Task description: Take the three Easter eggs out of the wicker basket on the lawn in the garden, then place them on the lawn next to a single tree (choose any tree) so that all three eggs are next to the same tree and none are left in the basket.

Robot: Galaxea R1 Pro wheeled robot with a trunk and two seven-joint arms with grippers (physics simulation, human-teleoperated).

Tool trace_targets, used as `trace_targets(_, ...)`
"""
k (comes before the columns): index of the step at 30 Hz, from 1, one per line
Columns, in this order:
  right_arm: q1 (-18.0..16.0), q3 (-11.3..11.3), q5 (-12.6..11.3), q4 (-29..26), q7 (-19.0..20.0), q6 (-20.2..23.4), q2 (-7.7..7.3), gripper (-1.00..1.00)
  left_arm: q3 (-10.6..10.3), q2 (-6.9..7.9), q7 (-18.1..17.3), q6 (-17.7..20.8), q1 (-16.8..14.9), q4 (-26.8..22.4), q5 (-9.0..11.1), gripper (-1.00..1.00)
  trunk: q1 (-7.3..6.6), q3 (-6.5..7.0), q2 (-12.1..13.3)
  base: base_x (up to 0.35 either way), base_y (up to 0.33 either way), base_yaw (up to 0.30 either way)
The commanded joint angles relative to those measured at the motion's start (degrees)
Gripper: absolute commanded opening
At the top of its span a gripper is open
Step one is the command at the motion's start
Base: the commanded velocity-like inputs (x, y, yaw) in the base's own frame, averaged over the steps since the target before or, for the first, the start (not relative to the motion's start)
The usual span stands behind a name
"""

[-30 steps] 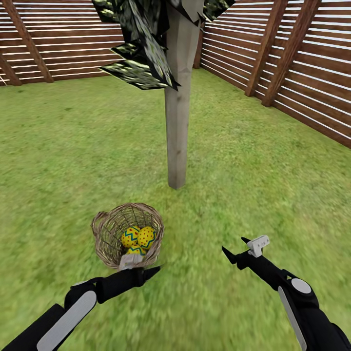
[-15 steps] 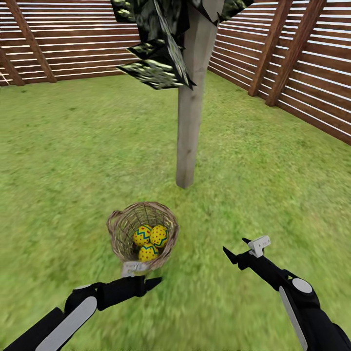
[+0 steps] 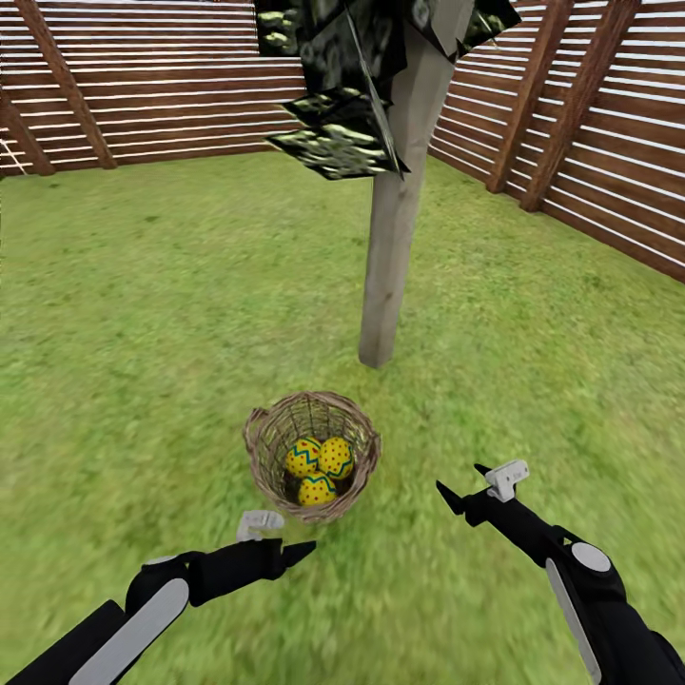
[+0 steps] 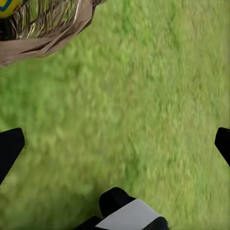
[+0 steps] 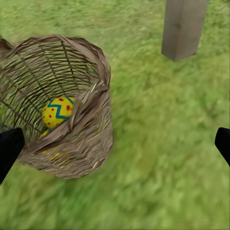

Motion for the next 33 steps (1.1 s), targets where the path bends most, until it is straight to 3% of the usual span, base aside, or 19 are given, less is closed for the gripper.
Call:
trace_targets(1,-0.04,-0.11,0.07,-0.12,0.33,0.43,0.02,1.0,-0.04,0.02,-0.05,0.12,-0.05,0.03,0.24,1.0,0.0,0.03,-0.02,-0.001,0.289,0.0)
trace_targets(18,-0.02,-0.24,0.07,-0.14,0.42,0.41,0.02,1.0,0.03,0.02,0.03,0.01,-0.05,0.33,0.23,1.0,0.0,0.21,-0.02,-0.044,0.279,0.0)
trace_targets(33,0.0,-0.11,0.14,-0.29,0.33,1.33,-0.06,1.0,0.1,0.01,0.29,-0.41,-0.04,2.13,0.16,1.0,0.0,0.21,-0.02,-0.006,0.021,0.0)
